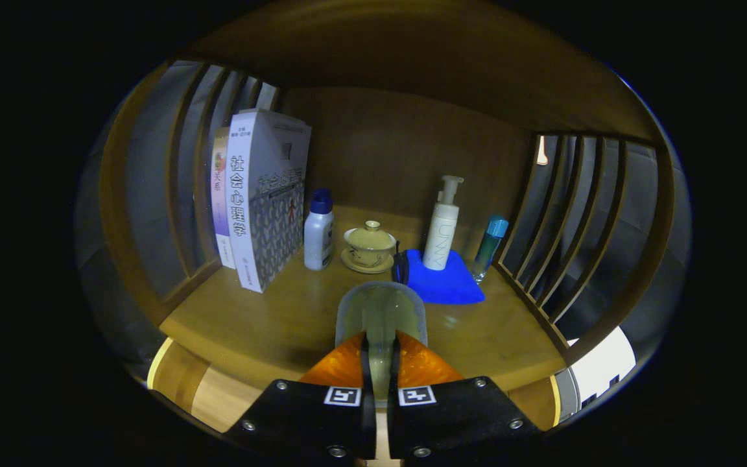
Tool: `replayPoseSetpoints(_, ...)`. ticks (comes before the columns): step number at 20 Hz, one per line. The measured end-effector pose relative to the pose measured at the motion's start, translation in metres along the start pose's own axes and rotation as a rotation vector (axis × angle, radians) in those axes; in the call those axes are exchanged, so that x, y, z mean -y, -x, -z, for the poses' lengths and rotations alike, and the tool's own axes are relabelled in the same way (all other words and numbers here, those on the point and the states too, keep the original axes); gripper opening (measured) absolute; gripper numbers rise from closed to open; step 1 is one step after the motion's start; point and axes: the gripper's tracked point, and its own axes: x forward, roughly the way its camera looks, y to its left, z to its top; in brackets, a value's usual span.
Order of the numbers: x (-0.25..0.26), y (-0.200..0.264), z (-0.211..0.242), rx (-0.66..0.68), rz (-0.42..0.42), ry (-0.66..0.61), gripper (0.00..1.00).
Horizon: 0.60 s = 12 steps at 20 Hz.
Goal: Pull open the drawer, take out the items inside it, and place them on the countertop above the cabinet.
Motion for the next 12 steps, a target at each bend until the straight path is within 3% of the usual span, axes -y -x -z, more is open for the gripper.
replayPoseSetpoints(3,0.01,-0.019,-0.001,0.002,0.024,0.009,0.11)
replayPoseSetpoints(8,0.018,-0.036,-0.006,-0.018,-0.024,-0.089,0.19)
replayPoseSetpoints(12,0.023,-0.044,-0.006,-0.005,-0.023,-0.071,0.22)
